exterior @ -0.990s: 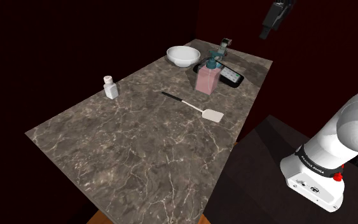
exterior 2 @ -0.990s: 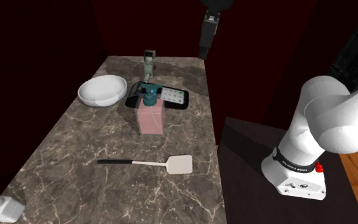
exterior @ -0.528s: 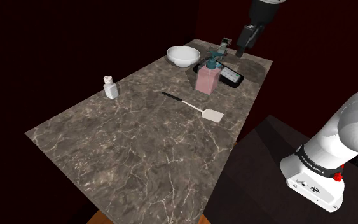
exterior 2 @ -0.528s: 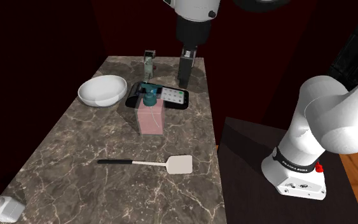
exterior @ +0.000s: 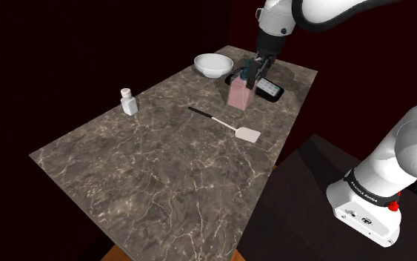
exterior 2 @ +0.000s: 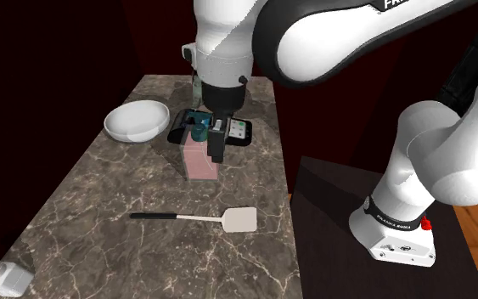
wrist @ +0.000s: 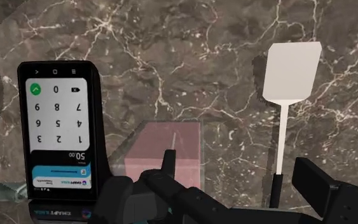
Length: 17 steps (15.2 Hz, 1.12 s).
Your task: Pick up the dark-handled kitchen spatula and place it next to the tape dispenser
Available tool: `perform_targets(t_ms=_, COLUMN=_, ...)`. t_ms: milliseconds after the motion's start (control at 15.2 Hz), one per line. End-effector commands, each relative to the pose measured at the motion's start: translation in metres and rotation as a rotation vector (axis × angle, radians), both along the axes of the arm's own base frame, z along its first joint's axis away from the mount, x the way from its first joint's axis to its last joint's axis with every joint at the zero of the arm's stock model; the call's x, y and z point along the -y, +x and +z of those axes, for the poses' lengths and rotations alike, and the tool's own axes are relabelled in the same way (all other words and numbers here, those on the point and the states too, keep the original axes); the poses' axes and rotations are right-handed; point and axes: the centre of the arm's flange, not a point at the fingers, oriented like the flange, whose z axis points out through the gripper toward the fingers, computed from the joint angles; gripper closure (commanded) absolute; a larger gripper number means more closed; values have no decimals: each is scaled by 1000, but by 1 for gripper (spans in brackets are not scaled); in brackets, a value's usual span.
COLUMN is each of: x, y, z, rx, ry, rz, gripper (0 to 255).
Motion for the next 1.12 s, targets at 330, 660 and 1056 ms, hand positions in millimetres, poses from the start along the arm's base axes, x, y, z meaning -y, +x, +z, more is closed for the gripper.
perform_targets(t_ms=330, x=-59, y=27, z=-60, rx=-24, ry=32, rz=47, gripper=0)
perform_targets(t_ms=660, x=-95, y=42, z=-96, rx=-38, ry=50, rz=74, gripper=0)
perform_targets(t_ms=1056, x=-95, y=44, z=-128, rx=-38, ry=50, rz=74, gripper=0)
